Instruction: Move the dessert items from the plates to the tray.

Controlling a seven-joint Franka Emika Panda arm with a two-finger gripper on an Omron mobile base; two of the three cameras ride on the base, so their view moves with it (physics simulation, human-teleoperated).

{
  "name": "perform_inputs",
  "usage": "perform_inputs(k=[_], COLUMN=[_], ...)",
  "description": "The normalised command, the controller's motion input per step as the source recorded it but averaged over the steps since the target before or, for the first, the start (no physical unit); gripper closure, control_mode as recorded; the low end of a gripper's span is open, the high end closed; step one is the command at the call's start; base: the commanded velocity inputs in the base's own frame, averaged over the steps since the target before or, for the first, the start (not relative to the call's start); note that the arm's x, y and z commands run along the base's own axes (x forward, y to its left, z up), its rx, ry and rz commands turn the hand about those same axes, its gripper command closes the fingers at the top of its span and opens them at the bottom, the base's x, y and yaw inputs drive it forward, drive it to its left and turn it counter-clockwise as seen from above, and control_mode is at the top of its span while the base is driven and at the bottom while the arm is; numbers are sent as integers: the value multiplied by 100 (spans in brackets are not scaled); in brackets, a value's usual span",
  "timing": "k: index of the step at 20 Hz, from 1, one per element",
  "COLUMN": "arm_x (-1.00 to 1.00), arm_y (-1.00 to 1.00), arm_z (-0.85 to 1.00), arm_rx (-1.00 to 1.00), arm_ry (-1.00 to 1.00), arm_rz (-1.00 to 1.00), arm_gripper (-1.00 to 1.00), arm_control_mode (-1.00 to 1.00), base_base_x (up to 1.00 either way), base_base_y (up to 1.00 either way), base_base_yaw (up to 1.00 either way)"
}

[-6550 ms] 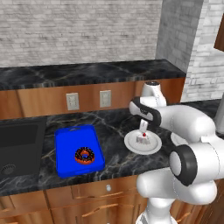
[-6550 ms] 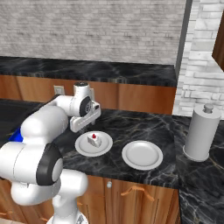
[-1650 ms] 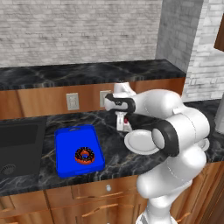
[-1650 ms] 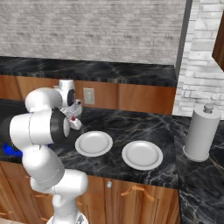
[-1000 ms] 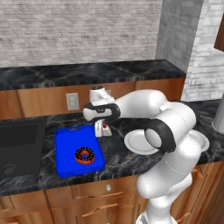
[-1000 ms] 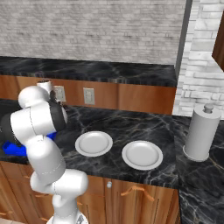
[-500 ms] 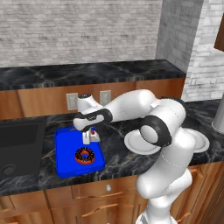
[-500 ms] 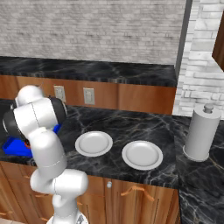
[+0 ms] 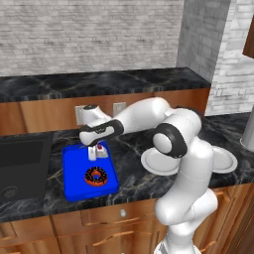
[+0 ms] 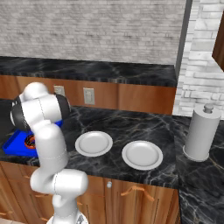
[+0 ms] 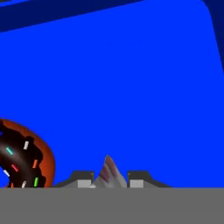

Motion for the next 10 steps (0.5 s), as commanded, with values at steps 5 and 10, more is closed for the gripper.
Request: perform_inputs(k=[5,10], arm_x=[19,18], arm_y=[14,15], arm_z=[-6,-16], arm_rx=[0,0], arm_ry=[0,0], arm_rz=[0,0], arm_gripper=[100,100], arm_control_mode=[-100,-100], base_base_x=[0,0], base_base_y=[0,0], base_base_yaw=[0,0])
